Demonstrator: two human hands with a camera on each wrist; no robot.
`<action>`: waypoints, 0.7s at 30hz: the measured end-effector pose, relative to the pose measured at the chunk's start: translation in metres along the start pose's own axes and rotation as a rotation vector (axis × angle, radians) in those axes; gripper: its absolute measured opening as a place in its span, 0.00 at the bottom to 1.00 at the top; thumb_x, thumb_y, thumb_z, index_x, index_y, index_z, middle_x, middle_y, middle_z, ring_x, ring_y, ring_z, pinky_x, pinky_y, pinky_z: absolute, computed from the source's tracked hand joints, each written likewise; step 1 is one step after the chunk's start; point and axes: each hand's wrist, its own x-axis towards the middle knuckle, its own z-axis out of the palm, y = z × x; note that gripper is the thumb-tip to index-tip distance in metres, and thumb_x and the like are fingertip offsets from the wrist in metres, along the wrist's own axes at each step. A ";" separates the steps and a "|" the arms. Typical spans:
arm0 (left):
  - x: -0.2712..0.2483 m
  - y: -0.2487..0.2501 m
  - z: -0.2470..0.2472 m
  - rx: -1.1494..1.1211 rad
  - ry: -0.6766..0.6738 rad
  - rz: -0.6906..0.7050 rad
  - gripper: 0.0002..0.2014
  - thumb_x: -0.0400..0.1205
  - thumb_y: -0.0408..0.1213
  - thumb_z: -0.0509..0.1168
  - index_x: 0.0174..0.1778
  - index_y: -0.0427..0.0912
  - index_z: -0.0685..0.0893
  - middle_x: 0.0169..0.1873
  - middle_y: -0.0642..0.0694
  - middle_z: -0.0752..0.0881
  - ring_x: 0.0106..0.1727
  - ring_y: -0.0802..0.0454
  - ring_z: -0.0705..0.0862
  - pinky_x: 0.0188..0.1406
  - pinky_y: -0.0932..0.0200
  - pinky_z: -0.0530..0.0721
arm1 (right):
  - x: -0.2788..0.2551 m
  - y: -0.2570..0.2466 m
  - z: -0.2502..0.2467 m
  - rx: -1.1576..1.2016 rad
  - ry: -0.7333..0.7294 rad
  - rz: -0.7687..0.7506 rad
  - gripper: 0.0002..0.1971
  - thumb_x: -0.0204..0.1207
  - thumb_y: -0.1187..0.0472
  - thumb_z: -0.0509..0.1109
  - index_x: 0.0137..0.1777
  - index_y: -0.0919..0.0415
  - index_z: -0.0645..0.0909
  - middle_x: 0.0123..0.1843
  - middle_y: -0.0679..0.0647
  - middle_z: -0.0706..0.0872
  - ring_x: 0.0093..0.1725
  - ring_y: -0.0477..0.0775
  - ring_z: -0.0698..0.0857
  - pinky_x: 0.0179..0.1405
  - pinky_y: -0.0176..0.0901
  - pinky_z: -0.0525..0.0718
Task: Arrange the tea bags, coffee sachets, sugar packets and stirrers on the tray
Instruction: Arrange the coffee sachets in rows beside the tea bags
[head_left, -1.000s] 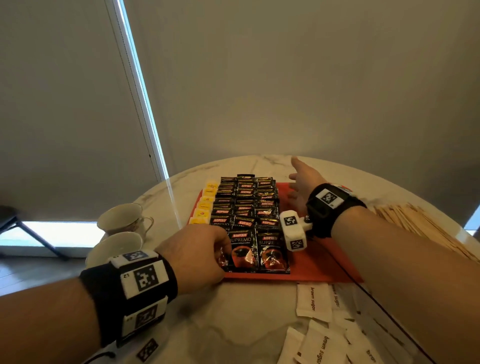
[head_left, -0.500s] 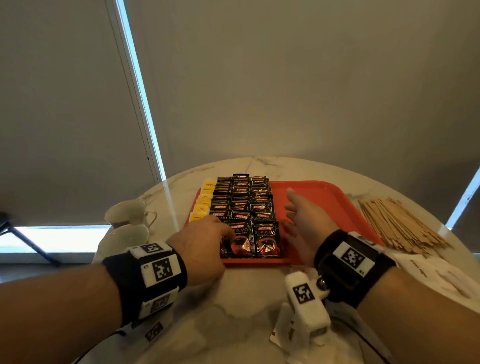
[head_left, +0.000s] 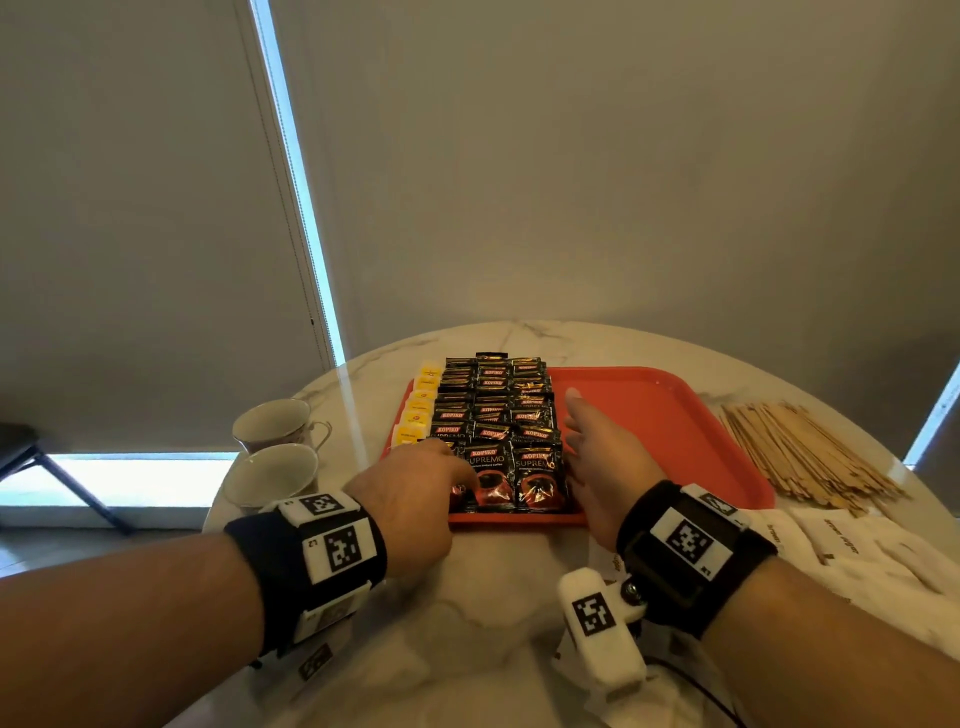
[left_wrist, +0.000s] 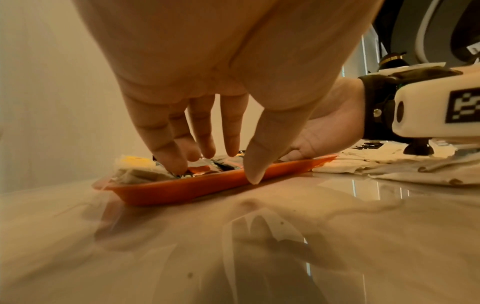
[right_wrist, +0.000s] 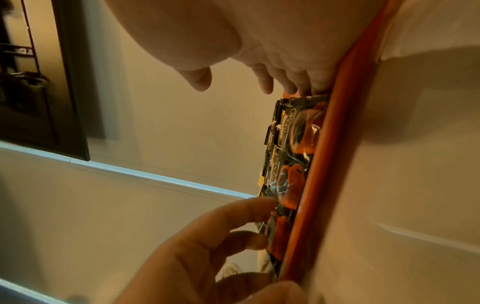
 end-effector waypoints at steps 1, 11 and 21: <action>0.000 0.001 0.000 0.005 -0.010 0.005 0.32 0.80 0.31 0.73 0.76 0.66 0.80 0.73 0.58 0.76 0.77 0.50 0.75 0.73 0.45 0.84 | 0.004 -0.001 -0.001 -0.026 0.004 0.003 0.15 0.90 0.47 0.60 0.43 0.52 0.76 0.20 0.42 0.85 0.20 0.38 0.85 0.16 0.32 0.79; 0.004 0.006 -0.001 0.015 -0.047 0.018 0.31 0.82 0.29 0.70 0.78 0.65 0.79 0.71 0.55 0.80 0.73 0.51 0.79 0.71 0.49 0.85 | 0.054 -0.019 -0.002 -0.054 -0.026 0.100 0.19 0.88 0.40 0.59 0.56 0.57 0.79 0.46 0.47 0.84 0.44 0.50 0.83 0.44 0.44 0.78; 0.012 -0.005 0.004 -0.069 0.047 0.031 0.19 0.81 0.38 0.74 0.62 0.66 0.83 0.56 0.62 0.80 0.61 0.56 0.82 0.60 0.55 0.88 | 0.117 -0.023 -0.002 0.060 -0.006 0.094 0.42 0.78 0.31 0.66 0.87 0.52 0.63 0.86 0.60 0.67 0.82 0.64 0.71 0.80 0.65 0.70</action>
